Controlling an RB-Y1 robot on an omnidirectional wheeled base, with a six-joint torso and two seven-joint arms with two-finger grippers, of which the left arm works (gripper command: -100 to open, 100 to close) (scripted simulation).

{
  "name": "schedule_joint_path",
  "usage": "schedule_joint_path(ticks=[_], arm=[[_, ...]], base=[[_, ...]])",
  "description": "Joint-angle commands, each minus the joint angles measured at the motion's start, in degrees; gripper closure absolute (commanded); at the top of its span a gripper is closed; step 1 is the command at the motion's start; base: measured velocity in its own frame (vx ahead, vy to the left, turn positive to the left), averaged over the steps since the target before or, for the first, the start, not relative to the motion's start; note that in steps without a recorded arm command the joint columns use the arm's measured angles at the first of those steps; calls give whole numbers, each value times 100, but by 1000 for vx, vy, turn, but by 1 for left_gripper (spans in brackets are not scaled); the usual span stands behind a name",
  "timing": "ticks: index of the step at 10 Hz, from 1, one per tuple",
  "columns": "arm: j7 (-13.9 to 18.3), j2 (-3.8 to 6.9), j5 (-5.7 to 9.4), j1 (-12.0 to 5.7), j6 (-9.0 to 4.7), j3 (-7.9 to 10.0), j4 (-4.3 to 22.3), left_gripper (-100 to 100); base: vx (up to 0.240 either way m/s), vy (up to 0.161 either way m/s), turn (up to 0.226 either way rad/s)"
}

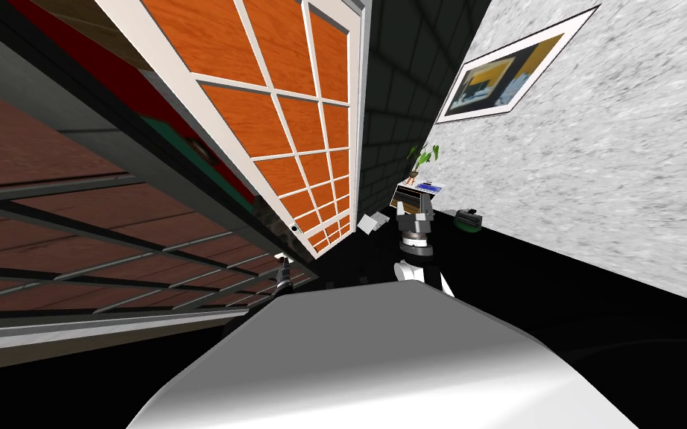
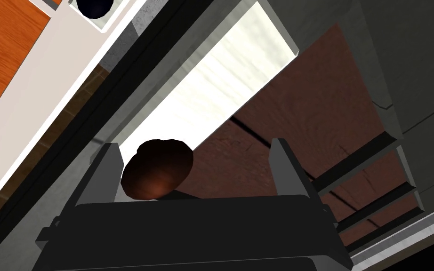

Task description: Pull the door open

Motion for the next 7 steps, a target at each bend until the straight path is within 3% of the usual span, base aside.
schedule_joint_path(ticks=[1,6,7], arm=[[286,151,87,59,53,130,-64,100],[302,151,87,59,53,130,-64,100],[536,167,101,40,48,128,-45,100]], base=[[-29,2,-61],[-9,1,-6],[-32,20,-76]])
